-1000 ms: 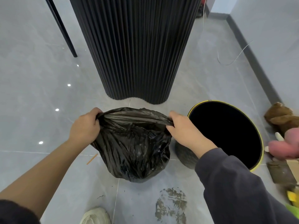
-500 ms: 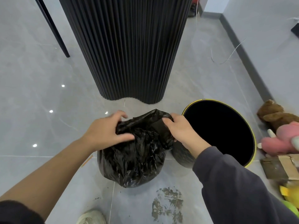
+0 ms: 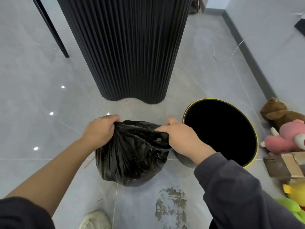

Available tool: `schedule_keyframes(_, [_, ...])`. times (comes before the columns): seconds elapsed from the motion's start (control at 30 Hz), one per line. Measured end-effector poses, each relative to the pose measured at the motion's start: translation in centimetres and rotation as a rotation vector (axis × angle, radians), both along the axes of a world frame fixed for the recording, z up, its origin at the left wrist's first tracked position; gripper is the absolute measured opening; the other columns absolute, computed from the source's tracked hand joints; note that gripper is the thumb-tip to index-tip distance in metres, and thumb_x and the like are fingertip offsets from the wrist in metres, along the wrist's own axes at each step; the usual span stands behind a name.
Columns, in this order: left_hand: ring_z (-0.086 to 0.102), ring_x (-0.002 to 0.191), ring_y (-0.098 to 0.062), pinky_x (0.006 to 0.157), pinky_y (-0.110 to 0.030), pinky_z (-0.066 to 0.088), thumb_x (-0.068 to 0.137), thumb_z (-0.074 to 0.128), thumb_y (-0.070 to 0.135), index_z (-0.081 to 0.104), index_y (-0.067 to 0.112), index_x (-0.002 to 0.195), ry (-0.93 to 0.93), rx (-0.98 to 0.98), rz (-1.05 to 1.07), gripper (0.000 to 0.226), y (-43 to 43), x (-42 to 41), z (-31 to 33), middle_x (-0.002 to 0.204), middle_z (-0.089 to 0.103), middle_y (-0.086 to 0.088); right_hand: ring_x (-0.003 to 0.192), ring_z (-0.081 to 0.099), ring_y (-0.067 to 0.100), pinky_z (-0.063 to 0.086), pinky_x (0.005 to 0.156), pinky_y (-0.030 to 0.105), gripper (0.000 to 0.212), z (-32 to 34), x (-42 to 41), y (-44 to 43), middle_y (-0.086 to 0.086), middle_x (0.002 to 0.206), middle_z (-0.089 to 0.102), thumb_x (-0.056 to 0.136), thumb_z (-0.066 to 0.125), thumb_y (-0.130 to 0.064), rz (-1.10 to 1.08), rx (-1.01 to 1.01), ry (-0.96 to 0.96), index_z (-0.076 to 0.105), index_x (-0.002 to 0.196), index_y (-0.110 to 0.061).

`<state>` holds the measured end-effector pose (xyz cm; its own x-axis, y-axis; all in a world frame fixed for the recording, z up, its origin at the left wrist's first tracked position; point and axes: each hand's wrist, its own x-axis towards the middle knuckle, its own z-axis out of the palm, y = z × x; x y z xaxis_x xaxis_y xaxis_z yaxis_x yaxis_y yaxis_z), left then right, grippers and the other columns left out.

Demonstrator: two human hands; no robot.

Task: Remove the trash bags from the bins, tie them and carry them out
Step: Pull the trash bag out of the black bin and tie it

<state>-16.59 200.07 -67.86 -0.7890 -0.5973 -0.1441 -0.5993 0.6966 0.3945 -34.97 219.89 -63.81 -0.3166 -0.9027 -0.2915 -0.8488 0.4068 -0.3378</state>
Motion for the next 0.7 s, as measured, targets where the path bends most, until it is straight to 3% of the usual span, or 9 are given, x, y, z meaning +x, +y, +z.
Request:
schedule_keyframes(0.2, [0.057,0.084,-0.031,0.073,-0.042,0.05,0.086,0.035,0.003,0.058,0.02,0.091,0.007,0.016,0.078,0.029,-0.3,0.0,-0.2,0.089,0.062,-0.003,0.082,0.042,0.006,0.032,0.061,0.022,0.047,0.5,0.7,-0.2,-0.004,0.127,0.041,0.094,0.039,-0.014,0.087,-0.138,-0.057,0.038,0.129,-0.046])
schedule_keyframes(0.27, [0.057,0.084,-0.032,0.073,-0.041,0.05,0.086,0.035,0.004,0.059,0.019,0.094,0.009,0.011,0.079,0.029,-0.4,-0.1,-0.3,0.09,0.063,-0.004,0.109,0.047,0.017,0.041,0.079,0.027,0.034,0.2,1.1,-0.3,-0.001,0.141,0.036,0.094,0.043,-0.029,0.152,-0.082,-0.034,0.041,0.123,-0.047])
schedule_keyframes(0.33, [0.057,0.084,-0.031,0.072,-0.039,0.049,0.086,0.036,0.004,0.059,0.019,0.095,0.011,0.01,0.072,0.029,-0.4,-0.2,-0.4,0.089,0.063,-0.004,0.129,0.038,0.031,0.039,0.099,0.042,0.039,-0.7,1.2,-0.2,0.005,0.148,0.031,0.089,0.05,-0.05,0.144,0.096,0.039,0.042,0.127,-0.045])
schedule_keyframes(0.4, [0.056,0.082,-0.031,0.069,-0.038,0.047,0.087,0.036,0.004,0.059,0.019,0.093,0.011,0.004,0.066,0.029,-0.3,-0.2,-0.4,0.087,0.062,-0.004,0.125,0.043,0.033,0.042,0.094,0.043,0.051,-1.6,0.9,0.0,0.008,0.142,0.038,0.085,0.059,-0.052,0.104,0.251,0.078,0.043,0.132,-0.038])
schedule_keyframes(0.47, [0.057,0.081,-0.031,0.068,-0.037,0.047,0.087,0.036,0.004,0.059,0.018,0.093,0.017,-0.01,0.064,0.028,-0.3,-0.2,-0.5,0.086,0.063,-0.005,0.106,0.055,0.032,0.047,0.074,0.037,0.032,-1.7,1.0,-0.2,0.008,0.118,0.052,0.088,0.061,-0.026,0.057,0.251,0.115,0.055,0.119,-0.025])
schedule_keyframes(0.53, [0.057,0.079,-0.032,0.067,-0.037,0.047,0.088,0.036,0.004,0.057,0.018,0.096,0.021,-0.048,0.053,0.027,-0.3,-0.3,-0.6,0.088,0.064,-0.006,0.089,0.06,0.033,0.041,0.06,0.034,0.016,-1.5,1.2,-0.6,0.009,0.094,0.057,0.088,0.05,-0.005,-0.014,0.16,0.114,0.059,0.097,-0.014])
schedule_keyframes(0.63, [0.059,0.076,-0.032,0.063,-0.035,0.045,0.087,0.039,0.001,0.054,0.017,0.111,0.067,-0.15,-0.043,0.033,0.0,-0.3,-0.9,0.095,0.065,-0.004,0.081,0.058,0.032,0.047,0.062,0.039,0.017,-1.4,1.2,-0.8,0.012,0.087,0.06,0.09,0.041,-0.003,-0.14,0.005,-0.018,0.056,0.093,-0.009])
schedule_keyframes(0.7, [0.06,0.076,-0.031,0.061,-0.034,0.046,0.085,0.037,0.0,0.059,0.017,0.106,0.142,-0.164,-0.111,0.034,0.0,-0.2,-1.0,0.092,0.064,0.0,0.077,0.056,0.03,0.047,0.065,0.04,0.019,-1.6,1.0,-0.6,0.011,0.083,0.058,0.091,0.038,-0.001,-0.249,-0.088,-0.169,0.052,0.084,-0.012])
